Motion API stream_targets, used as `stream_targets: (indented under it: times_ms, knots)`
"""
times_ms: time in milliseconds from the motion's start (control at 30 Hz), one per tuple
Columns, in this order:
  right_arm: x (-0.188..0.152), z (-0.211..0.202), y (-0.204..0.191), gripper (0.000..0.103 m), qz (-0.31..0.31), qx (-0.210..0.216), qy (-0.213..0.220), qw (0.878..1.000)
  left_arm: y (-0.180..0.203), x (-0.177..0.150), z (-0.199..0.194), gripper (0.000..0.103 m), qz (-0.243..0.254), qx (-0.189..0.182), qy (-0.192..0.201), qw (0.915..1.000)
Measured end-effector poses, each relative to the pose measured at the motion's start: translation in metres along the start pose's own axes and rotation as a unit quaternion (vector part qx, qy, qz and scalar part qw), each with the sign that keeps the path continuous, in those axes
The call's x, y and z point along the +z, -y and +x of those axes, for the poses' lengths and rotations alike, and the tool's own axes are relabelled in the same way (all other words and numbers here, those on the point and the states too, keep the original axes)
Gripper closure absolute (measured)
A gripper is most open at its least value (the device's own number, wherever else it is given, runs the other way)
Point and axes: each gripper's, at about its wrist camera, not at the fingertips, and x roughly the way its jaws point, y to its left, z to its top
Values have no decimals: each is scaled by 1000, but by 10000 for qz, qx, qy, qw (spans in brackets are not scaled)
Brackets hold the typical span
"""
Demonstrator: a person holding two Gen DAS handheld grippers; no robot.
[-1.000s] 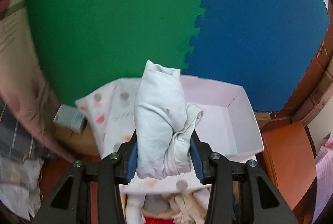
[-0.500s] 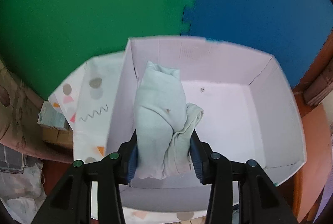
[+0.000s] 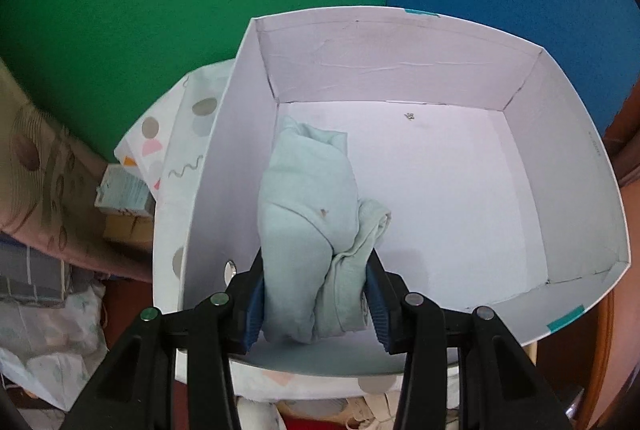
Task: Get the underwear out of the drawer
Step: 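Lift the pale blue garment with the left gripper and release it into the white box, then move the open left gripper back over the drawer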
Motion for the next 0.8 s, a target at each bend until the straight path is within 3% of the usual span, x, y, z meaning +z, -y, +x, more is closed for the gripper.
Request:
stream_targets:
  times_ms: [500,633,800]
  knots:
    - [-2,-4,1,66,6,-8,37,10000,1,-9,-4,51,-156,297,-76,9994]
    - [-1,-3,1,66,8,-9,35,10000,3,-6,-6,49,-130,204,-155,9996]
    - [0,-3,2,66,14,-13,35,10000,5,-2,-25,42,24,328,154,9993]
